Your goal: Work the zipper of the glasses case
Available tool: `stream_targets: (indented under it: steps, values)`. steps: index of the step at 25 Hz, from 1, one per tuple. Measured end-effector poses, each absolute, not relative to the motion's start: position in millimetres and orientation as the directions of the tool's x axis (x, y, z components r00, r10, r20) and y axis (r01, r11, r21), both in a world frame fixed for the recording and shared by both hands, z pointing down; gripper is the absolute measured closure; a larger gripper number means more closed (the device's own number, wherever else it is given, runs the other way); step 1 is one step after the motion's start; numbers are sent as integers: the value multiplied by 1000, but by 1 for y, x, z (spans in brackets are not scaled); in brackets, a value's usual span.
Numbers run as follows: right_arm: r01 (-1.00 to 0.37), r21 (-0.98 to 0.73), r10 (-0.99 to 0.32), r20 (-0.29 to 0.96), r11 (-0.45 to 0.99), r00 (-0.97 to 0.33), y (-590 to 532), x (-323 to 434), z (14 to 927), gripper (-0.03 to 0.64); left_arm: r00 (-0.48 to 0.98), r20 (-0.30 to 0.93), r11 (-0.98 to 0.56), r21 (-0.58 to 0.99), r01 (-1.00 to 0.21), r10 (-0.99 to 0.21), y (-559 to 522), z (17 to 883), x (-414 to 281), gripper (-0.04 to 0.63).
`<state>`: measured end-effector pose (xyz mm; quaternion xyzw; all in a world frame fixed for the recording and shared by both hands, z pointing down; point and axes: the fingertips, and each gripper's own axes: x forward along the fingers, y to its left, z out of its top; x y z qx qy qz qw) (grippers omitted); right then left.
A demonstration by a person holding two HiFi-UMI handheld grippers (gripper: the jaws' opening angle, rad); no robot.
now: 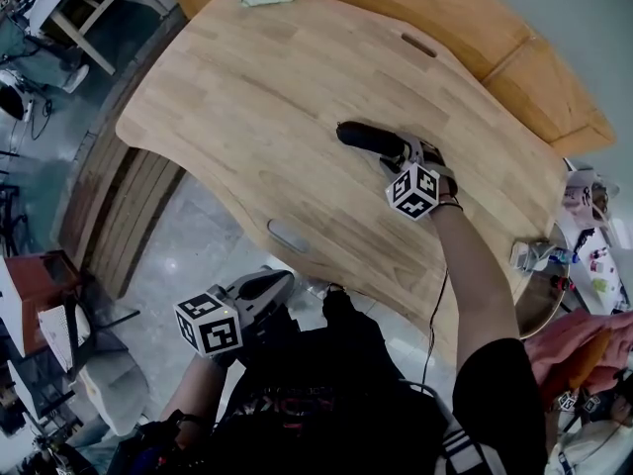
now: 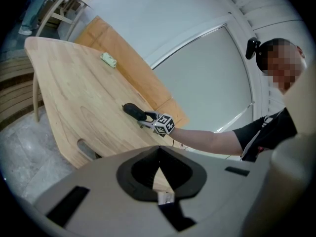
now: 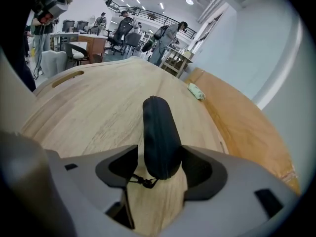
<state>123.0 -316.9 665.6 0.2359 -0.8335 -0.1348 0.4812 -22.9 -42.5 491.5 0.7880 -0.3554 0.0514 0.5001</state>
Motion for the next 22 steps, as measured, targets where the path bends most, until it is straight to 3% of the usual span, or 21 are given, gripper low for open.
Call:
stream_targets:
  steps: [5, 9, 10, 11, 12, 16, 22]
  values:
    - [-284, 478, -556, 719, 831, -418, -304, 128, 650, 337, 754, 417, -269, 755, -598, -508, -39, 489, -31, 584]
    - [-390, 474, -610, 675, 789, -415, -293, 138, 624, 349, 777, 393, -311, 754, -579, -492, -38, 486, -34, 584]
    - [-434, 459, -624, 664, 775, -413, -288, 141, 616, 429, 783, 387, -323, 754, -573, -487, -38, 485, -34, 584]
    - [-482, 436, -636, 652, 760, -413, -283, 144, 608, 570, 790, 380, -335, 753, -566, -481, -38, 483, -35, 584]
    - [-532, 399, -642, 642, 747, -419, -277, 146, 600, 601, 797, 374, -349, 751, -560, -474, -37, 481, -36, 584]
    - [-696, 172, -637, 595, 697, -491, -243, 141, 571, 603, 826, 348, -407, 742, -532, -443, -35, 471, -38, 584]
    - [-764, -195, -644, 435, 615, -629, -178, 109, 505, 602, 864, 310, -484, 729, -483, -396, -30, 459, -41, 584]
